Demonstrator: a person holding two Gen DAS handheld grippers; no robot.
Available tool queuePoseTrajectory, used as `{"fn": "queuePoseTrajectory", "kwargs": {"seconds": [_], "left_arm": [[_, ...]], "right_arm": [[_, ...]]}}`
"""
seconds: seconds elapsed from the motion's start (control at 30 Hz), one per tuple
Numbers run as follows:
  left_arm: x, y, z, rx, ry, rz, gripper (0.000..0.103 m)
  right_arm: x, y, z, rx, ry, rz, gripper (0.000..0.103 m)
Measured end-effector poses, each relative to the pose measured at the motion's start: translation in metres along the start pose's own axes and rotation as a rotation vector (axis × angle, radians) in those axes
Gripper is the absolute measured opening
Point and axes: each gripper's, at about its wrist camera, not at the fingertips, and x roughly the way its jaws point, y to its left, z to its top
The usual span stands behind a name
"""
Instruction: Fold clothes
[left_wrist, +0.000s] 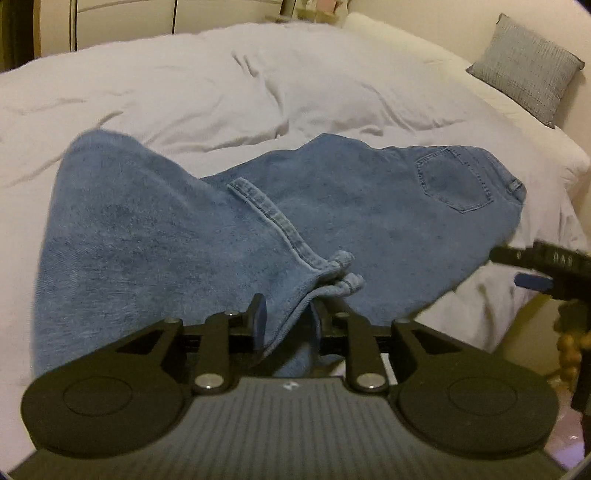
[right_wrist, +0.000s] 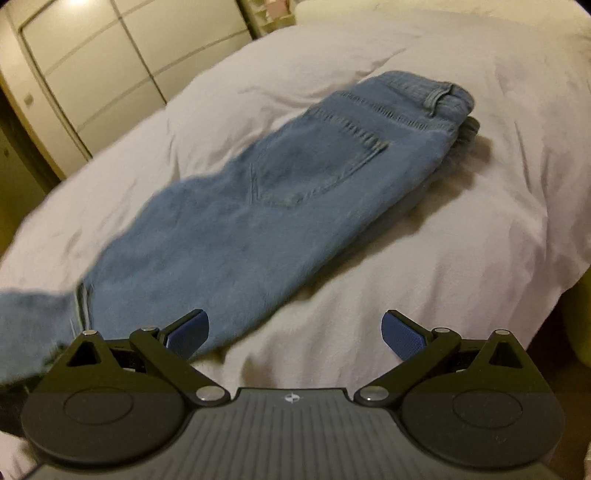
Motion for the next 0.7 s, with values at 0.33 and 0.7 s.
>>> {"fn": "queuePoseTrajectory", "kwargs": {"seconds": [0.33,0.7], "left_arm": [[-0.038,0.000,-0.014,0.126,-0.033,-0.059,0.032],[-0.102,0.073,-0.007,0.040,-0.178,0.039,0.031]], "right_arm": [[-0.043,0.012,-0.032,0.163,-0.078,0.141,0.100],[-0.006,0.056,-0.080,0.433,0.106,0.589,0.065]]}}
